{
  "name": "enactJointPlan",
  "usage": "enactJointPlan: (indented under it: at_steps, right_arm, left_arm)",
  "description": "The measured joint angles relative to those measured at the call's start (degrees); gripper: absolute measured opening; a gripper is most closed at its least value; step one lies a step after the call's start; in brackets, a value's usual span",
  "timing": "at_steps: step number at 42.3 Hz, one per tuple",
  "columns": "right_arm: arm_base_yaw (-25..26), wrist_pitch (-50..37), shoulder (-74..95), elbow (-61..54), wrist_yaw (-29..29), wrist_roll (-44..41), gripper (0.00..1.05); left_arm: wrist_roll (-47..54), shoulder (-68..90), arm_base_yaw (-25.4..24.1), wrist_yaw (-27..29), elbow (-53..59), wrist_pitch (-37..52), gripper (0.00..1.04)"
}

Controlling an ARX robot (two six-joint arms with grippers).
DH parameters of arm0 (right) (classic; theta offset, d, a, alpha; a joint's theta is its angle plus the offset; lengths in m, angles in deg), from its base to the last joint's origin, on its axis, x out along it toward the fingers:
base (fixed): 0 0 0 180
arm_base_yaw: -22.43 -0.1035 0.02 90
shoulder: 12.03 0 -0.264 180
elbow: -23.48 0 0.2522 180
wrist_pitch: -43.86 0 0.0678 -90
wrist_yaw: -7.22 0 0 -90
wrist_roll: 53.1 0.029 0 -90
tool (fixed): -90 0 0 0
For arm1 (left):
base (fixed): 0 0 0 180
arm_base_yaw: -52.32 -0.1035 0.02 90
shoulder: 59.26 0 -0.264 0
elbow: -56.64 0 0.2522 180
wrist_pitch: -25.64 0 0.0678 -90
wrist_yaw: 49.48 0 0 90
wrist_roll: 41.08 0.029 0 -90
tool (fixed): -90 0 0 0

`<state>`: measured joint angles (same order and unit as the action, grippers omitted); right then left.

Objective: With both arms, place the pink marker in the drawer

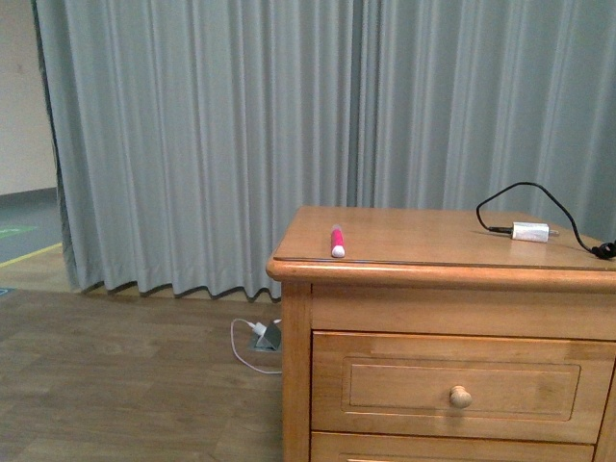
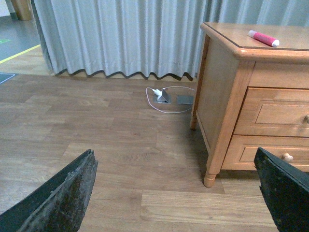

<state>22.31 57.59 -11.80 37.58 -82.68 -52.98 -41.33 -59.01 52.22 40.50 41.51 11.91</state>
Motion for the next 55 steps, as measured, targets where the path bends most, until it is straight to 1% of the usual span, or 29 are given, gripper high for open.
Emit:
enactJointPlan:
  at_steps: [42, 43, 45, 46, 47, 48, 50, 55]
  right_arm:
    - [0.0, 0.02, 0.02, 0.0, 0.0, 0.0, 0.96]
    - [0.13, 1.14, 0.55, 0.28, -0.68, 0.31, 0.96]
    - [0.33, 9.42, 5.18, 3.74, -3.21, 1.97, 0.96]
    - [0.28, 11.54, 8.63, 5.11, -3.48, 2.62, 0.96]
    - [-0.04, 11.41, 11.69, 5.81, -3.5, 3.21, 0.96]
    - [-0.26, 10.67, 13.77, 6.21, -3.54, 3.58, 0.96]
    - [-1.27, 6.21, 20.04, 7.32, -3.13, 4.33, 0.96]
    - [-6.05, -10.34, 39.1, 12.2, -1.36, 5.6, 0.96]
  left_arm:
    - [0.02, 0.0, 0.02, 0.0, 0.0, 0.0, 0.99]
    - [0.02, 0.0, 0.0, 0.0, 0.0, 0.0, 0.99]
    - [0.02, 0.0, 0.02, 0.0, 0.0, 0.0, 0.99]
    - [0.02, 0.0, 0.0, -0.07, 0.0, 0.0, 0.99]
    - [0.02, 0.0, 0.0, -0.04, 0.0, 0.0, 0.99]
    - [0.02, 0.0, 0.02, -0.02, 0.0, 0.0, 0.99]
    - [0.02, 0.0, 0.0, 0.0, 0.0, 0.0, 0.99]
    - [0.02, 0.0, 0.02, 0.0, 0.0, 0.0, 0.99]
